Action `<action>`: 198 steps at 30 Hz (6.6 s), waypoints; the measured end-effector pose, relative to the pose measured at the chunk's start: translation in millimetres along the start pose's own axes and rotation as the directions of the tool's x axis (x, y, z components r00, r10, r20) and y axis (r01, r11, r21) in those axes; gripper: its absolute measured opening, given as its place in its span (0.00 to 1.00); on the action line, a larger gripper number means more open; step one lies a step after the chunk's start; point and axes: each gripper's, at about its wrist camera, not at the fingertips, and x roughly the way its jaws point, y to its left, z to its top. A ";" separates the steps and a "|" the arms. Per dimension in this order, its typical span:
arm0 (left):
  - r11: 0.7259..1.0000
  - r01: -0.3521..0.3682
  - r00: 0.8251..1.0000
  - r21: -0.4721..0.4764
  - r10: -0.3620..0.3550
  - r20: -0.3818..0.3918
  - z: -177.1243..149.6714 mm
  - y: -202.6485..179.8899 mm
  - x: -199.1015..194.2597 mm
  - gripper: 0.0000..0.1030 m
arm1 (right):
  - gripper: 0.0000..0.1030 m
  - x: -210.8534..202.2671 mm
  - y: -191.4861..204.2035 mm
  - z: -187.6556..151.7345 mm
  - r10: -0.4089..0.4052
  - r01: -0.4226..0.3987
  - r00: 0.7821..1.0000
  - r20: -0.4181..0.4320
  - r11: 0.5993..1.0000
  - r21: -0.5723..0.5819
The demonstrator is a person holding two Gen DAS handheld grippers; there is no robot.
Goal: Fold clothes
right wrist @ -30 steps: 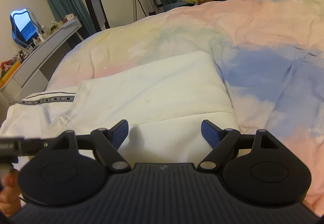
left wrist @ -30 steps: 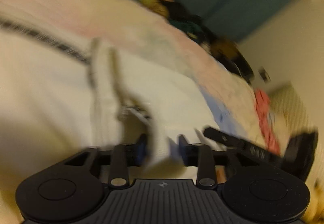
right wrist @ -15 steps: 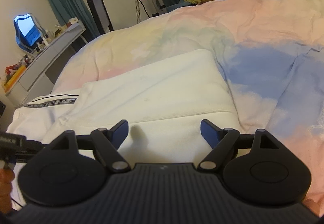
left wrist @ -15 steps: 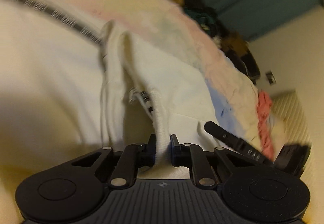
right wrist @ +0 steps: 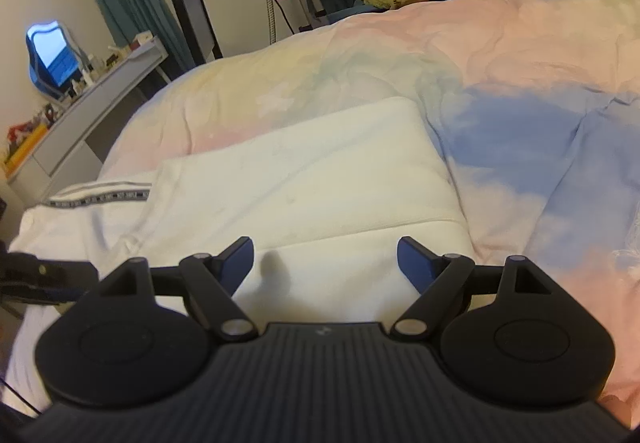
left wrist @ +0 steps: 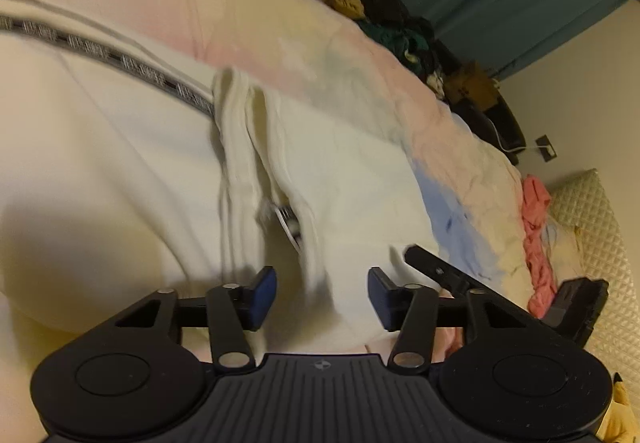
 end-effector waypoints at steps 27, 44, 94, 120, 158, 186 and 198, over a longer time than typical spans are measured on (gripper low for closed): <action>0.986 -0.118 0.973 0.116 0.092 0.210 78.0 13.7 72.2 0.14 | 0.80 16.8 4.5 7.8 -0.138 0.142 0.986 0.090 0.989 -0.039; 0.954 -0.270 0.921 0.132 0.216 0.323 40.2 -4.9 24.2 0.56 | 0.79 31.0 18.5 1.1 -0.184 0.199 0.976 0.115 0.970 -0.137; 0.717 -0.554 0.446 -0.423 0.685 0.577 38.2 4.1 -180.4 0.14 | 0.81 13.5 39.1 -15.6 -0.009 0.011 1.000 0.015 0.993 -0.119; 0.663 -0.677 0.687 0.319 0.414 0.597 -52.0 -257.4 179.4 0.36 | 0.82 -30.0 -83.5 17.6 -0.007 -0.058 0.989 0.147 0.899 0.434; 0.824 -0.485 0.815 0.294 0.303 0.494 -50.3 -129.8 6.5 0.98 | 0.45 -0.3 -17.7 16.1 0.192 -0.253 0.952 0.240 0.932 0.259; 0.739 -0.667 0.680 0.094 0.553 0.481 -68.5 -106.3 25.2 1.00 | 0.48 -17.3 -90.6 2.5 0.071 -0.170 0.973 0.220 0.865 0.471; 0.858 -0.470 0.804 -0.207 0.512 0.303 -53.7 -36.0 -13.3 1.00 | 0.77 8.0 -98.3 -21.6 0.213 -0.209 0.975 0.061 0.790 0.577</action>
